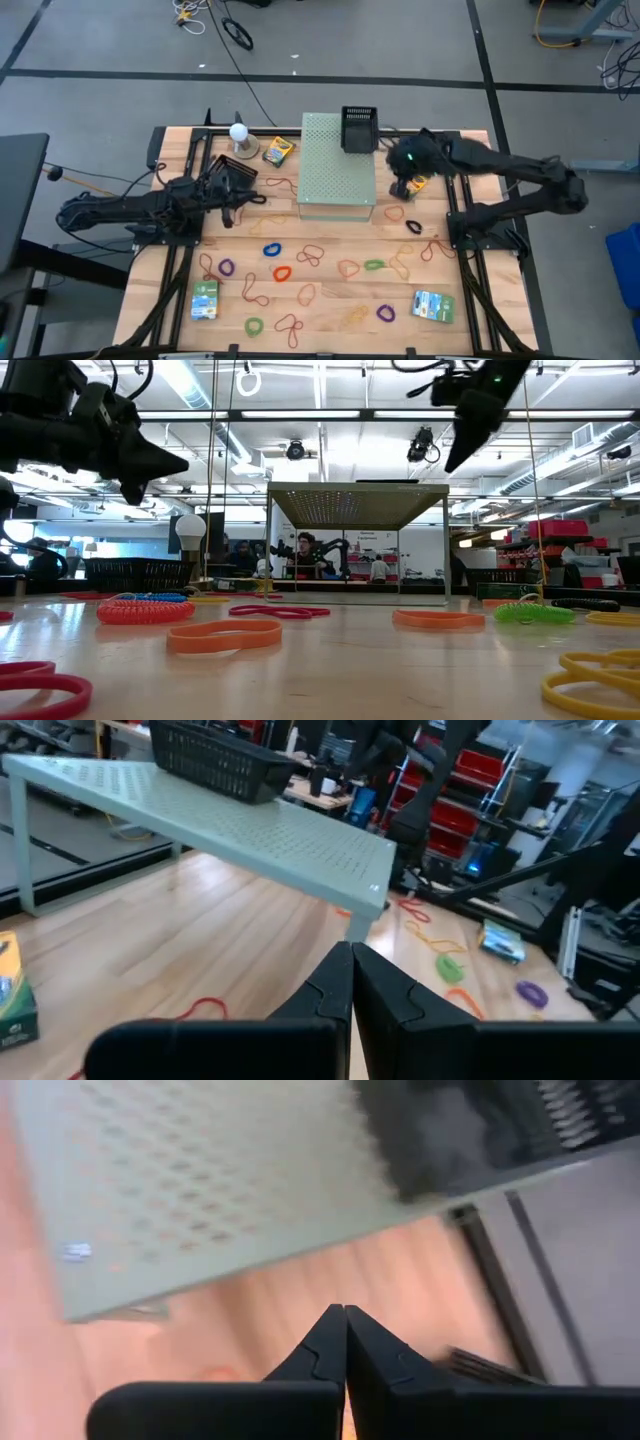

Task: Pick & Place Office Desk Supplies
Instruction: Put the left black bin on the shelf

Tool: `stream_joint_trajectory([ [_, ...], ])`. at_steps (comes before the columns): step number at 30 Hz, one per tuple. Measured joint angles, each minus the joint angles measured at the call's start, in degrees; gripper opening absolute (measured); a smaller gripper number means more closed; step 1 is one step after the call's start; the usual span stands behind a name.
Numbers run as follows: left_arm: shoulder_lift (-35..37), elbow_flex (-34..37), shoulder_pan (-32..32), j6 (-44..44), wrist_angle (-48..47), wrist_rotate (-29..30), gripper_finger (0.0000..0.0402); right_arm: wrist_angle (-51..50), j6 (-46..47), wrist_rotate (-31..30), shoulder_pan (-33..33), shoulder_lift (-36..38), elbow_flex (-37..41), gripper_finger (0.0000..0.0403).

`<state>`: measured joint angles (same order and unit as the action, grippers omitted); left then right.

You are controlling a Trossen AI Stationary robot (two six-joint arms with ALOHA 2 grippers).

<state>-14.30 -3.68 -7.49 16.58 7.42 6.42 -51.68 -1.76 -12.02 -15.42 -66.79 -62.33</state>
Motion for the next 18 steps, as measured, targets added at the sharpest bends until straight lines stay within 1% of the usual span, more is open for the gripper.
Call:
stream_joint_trajectory([
  [3, -3.4, -2.5, 0.0, -0.4, -2.9, 2.5, 0.0009, 9.0, 5.0, -0.6, 4.7, 5.2, 8.4, 0.0002],
  [5, -6.5, -4.6, 0.0, -1.7, -4.3, 1.7, 0.0009, 15.2, 7.7, -1.6, 7.9, 8.0, 13.4, 0.0003],
  [6, -8.5, -5.5, 0.0, -2.0, -4.5, 0.4, 0.0009, 17.5, 8.8, -2.5, 9.4, 9.1, 15.5, 0.0004],
  [8, -12.3, -7.6, 0.4, -0.9, -5.3, -1.1, 0.0009, 20.5, 11.6, -4.4, 12.2, 11.0, 18.7, 0.0003],
  [10, -16.4, -10.5, 1.2, 1.4, -7.6, -0.3, 0.0009, 21.4, 14.5, -6.1, 15.0, 12.4, 21.0, 0.0003],
  [12, -20.4, -14.2, 2.5, 3.1, -13.4, 1.9, 0.0009, 20.9, 16.7, -7.8, 17.7, 13.4, 22.6, 0.0003],
  [15, -26.1, -20.7, 4.7, 5.4, -25.6, 6.8, 0.0009, 21.0, 19.7, -9.5, 20.8, 14.7, 24.2, 0.0003],
  [18, -31.2, -25.9, 6.2, 9.8, -33.4, 11.8, 0.0013, 21.6, 23.5, -12.4, 23.8, 15.2, 26.0, 0.0003],
])
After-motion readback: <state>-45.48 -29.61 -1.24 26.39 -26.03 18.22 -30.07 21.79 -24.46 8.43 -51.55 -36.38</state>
